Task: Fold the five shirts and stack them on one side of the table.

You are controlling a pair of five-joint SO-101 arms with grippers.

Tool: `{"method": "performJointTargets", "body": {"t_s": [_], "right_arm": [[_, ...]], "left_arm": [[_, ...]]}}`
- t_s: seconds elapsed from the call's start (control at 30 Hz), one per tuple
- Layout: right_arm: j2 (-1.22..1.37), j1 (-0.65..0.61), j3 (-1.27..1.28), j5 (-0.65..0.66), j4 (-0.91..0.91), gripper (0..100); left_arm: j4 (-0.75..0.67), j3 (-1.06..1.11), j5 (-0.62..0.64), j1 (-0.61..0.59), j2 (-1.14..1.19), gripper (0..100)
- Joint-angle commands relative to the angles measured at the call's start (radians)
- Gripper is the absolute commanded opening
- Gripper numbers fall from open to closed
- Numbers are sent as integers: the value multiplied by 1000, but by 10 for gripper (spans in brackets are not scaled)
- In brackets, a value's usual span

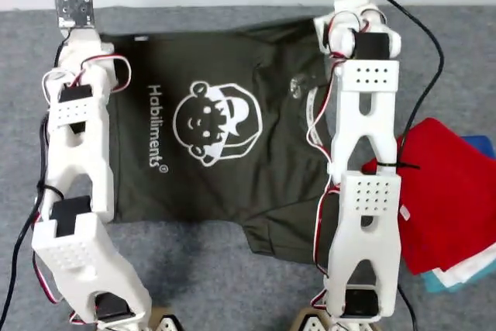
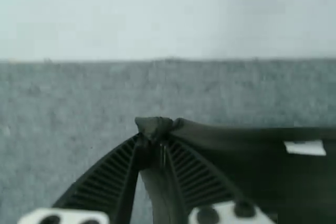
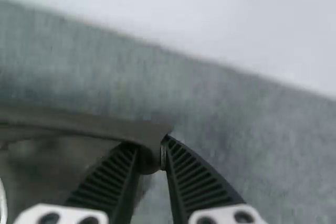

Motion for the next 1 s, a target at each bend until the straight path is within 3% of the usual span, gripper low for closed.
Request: {"method": "performJointTargets", "body": {"t_s": [0.0,0.13,0.4,0.67,0.97], "right_arm": [[-18,-1,-91,21,219,9],[-7,2,-226,49,489,9],[-88,-25,-124,63,503,9],[-452,-59,532,21,499,9],[-878,-51,1181,49,492,9]], "left_arm": [[147,-64,-3,-12,-18,12],[399,-87,-94,-34,-98,12],[723,-84,-227,-78,-290,12],[865,-82,-292,-101,-318,12],[882,-18,-316,-100,-318,12]]}}
